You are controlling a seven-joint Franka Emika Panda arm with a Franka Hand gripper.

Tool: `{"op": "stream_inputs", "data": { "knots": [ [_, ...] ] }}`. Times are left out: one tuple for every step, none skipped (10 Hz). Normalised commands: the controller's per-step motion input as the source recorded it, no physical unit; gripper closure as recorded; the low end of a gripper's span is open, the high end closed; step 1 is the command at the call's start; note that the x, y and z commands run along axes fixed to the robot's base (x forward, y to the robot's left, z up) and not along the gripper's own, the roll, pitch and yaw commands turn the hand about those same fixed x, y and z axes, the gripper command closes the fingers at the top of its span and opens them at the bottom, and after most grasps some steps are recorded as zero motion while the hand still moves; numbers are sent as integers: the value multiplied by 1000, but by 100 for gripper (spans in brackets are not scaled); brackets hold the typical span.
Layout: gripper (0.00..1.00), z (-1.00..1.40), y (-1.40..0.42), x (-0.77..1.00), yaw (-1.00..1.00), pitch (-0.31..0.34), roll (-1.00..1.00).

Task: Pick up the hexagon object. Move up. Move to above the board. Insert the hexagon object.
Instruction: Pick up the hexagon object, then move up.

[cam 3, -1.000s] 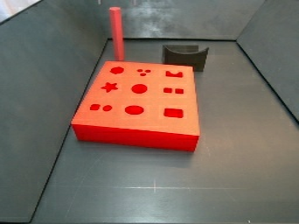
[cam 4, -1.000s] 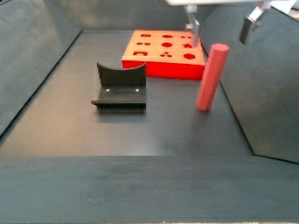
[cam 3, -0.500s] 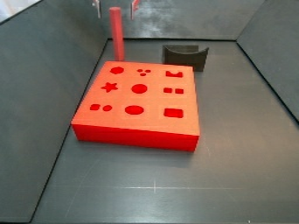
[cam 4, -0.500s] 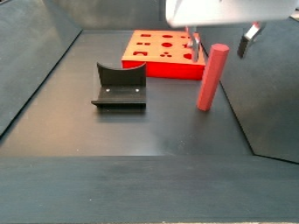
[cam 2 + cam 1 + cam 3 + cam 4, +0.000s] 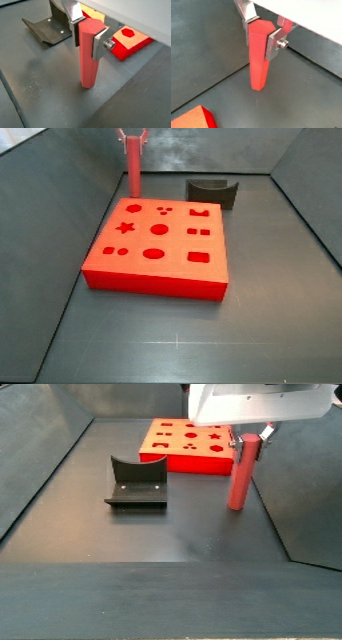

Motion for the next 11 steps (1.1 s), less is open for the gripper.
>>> {"op": "stream_inputs", "data": {
  "knots": [
    [100, 0, 0, 0, 0, 0, 0],
    [100, 0, 0, 0, 0, 0, 0],
    [100, 0, 0, 0, 0, 0, 0],
    [100, 0, 0, 0, 0, 0, 0],
    [100, 0, 0, 0, 0, 0, 0],
    [100, 0, 0, 0, 0, 0, 0],
    [100, 0, 0, 0, 0, 0, 0],
    [100, 0, 0, 0, 0, 0, 0],
    [100, 0, 0, 0, 0, 0, 0],
    [100, 833, 0, 0, 0, 0, 0],
    [100, 857, -48, 54, -29, -14, 5]
  ]
}}
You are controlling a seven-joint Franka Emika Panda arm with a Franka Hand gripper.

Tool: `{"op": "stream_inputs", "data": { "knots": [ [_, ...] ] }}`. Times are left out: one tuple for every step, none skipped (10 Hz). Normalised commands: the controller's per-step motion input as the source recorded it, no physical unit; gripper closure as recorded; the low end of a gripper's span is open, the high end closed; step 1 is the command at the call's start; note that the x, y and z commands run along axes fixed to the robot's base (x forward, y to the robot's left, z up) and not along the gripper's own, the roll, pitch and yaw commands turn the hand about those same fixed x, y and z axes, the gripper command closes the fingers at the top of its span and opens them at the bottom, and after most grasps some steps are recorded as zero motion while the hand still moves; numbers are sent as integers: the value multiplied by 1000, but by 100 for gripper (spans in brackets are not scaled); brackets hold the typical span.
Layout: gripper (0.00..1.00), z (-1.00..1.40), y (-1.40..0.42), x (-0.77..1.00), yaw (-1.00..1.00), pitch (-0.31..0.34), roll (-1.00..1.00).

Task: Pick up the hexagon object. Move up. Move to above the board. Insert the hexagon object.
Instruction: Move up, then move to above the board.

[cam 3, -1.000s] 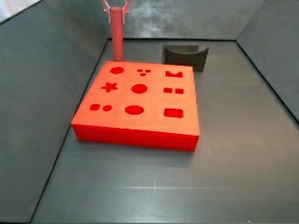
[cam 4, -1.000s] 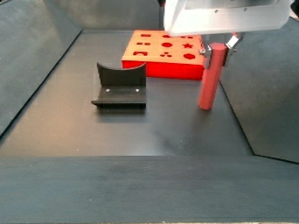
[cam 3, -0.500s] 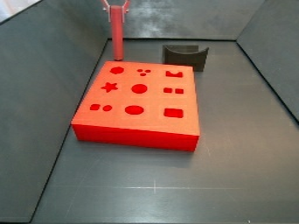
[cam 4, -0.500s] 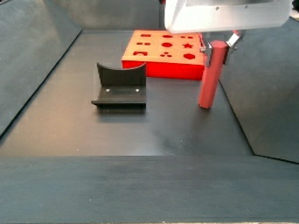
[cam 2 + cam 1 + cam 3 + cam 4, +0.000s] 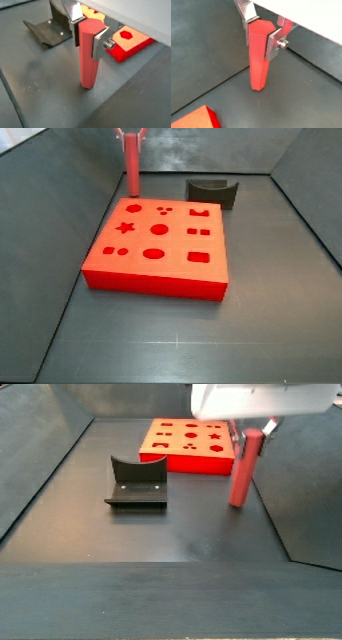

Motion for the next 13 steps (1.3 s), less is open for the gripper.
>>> {"op": "stream_inputs", "data": {
  "knots": [
    [100, 758, -43, 20, -25, 22, 3],
    [100, 568, -20, 7, -16, 55, 7],
    [100, 464, -13, 11, -15, 62, 12],
    [100, 253, -3, 17, -14, 82, 19],
    [100, 1000, -96, -4, -30, 84, -24],
    [100, 1000, -97, -3, -26, 88, -20],
    [100, 1000, -93, -5, -16, 86, -18],
    [100, 1000, -86, -4, -1, 75, -11],
    [100, 1000, -83, 0, 9, 78, -5],
    [100, 1000, -78, 3, 17, 79, -1],
    [100, 1000, -74, 5, 20, 82, 2],
    [100, 1000, -71, 8, 24, 84, 5],
    [100, 1000, -64, 10, 23, 85, 5]
  ]
}}
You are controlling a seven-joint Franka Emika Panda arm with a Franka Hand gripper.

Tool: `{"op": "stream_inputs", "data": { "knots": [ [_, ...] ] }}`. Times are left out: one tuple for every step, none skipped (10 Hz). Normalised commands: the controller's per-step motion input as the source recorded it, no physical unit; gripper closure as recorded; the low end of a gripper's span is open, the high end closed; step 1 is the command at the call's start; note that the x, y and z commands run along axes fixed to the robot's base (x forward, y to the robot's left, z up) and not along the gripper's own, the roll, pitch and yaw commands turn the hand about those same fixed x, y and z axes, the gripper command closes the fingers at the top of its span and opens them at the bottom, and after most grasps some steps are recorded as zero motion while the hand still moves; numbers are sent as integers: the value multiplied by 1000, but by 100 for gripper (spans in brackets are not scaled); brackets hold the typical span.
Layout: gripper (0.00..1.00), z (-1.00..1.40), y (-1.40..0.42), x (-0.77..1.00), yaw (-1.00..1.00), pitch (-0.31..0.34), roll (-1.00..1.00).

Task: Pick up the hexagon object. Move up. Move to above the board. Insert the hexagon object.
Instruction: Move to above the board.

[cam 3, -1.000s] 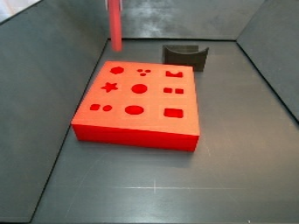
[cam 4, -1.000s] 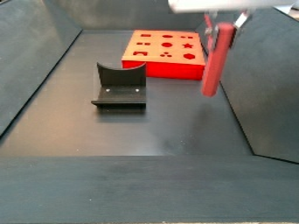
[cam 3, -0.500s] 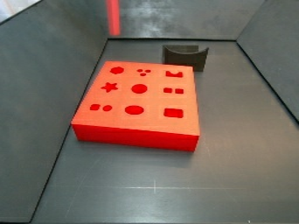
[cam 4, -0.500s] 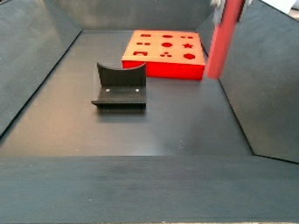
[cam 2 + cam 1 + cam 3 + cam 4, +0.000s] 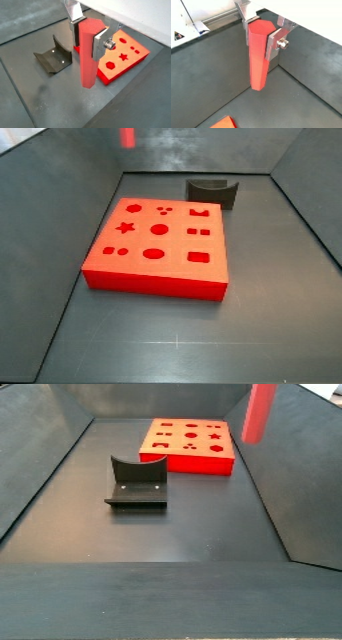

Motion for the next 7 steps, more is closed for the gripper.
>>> {"op": "stream_inputs", "data": {
  "knots": [
    [100, 1000, -58, 11, 21, 83, 4],
    [100, 1000, -53, 12, 21, 80, 4],
    [100, 1000, -50, 13, 21, 79, 3],
    [100, 891, -43, 14, 22, 80, 3],
    [100, 686, -28, 13, 24, 80, 2],
    [100, 482, -18, 9, 24, 81, 0],
    [100, 384, -16, 9, 24, 81, 0]
  ]
}}
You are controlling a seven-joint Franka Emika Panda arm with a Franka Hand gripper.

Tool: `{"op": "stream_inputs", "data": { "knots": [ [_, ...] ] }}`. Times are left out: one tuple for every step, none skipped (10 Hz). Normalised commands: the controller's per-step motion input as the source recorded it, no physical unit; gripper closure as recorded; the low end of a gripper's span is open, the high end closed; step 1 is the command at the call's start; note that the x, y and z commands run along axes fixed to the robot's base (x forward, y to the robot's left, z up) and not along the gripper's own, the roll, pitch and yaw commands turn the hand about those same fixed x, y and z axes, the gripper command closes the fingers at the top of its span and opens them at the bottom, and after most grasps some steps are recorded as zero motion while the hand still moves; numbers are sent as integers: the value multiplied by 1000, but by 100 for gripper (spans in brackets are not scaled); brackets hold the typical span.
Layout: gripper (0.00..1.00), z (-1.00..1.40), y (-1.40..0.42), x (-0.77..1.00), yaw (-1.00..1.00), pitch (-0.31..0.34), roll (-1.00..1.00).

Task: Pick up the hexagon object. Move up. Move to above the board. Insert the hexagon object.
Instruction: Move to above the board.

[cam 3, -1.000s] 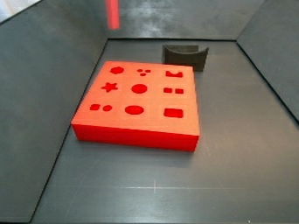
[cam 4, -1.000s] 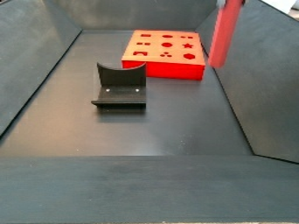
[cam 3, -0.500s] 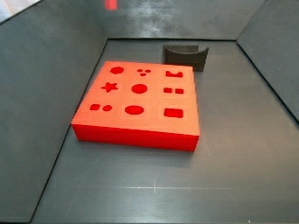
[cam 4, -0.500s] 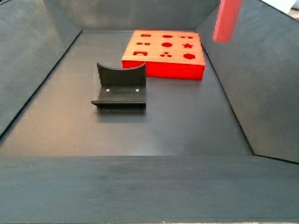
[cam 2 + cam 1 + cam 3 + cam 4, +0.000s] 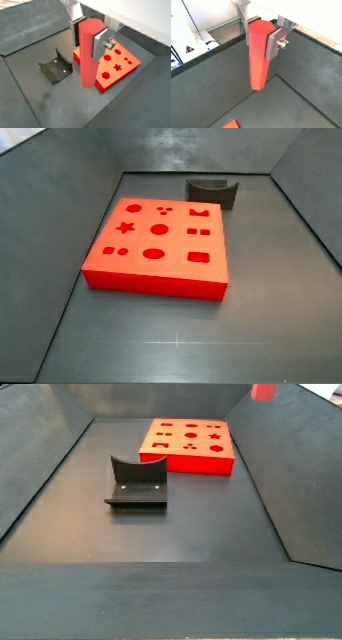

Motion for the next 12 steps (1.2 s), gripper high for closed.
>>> {"op": "stream_inputs", "data": {
  "knots": [
    [100, 186, -17, 8, 25, 80, 0],
    [100, -82, -1000, 342, -462, 110, 115],
    [100, -88, -1000, 347, -406, 103, 122],
    [100, -90, -1000, 357, -297, 94, 96],
    [100, -87, -1000, 373, -144, 77, -13],
    [100, -87, -1000, 372, -72, 65, -17],
    [100, -84, -1000, 379, -35, 43, -5],
    [100, -86, -1000, 392, -12, 34, -26],
    [100, -85, -1000, 403, -12, 22, 2],
    [100, -84, -1000, 406, 0, 22, -1],
    [100, -85, -1000, 428, 3, 23, -17],
    [100, -83, -1000, 438, 4, 20, -18]
  ]
}}
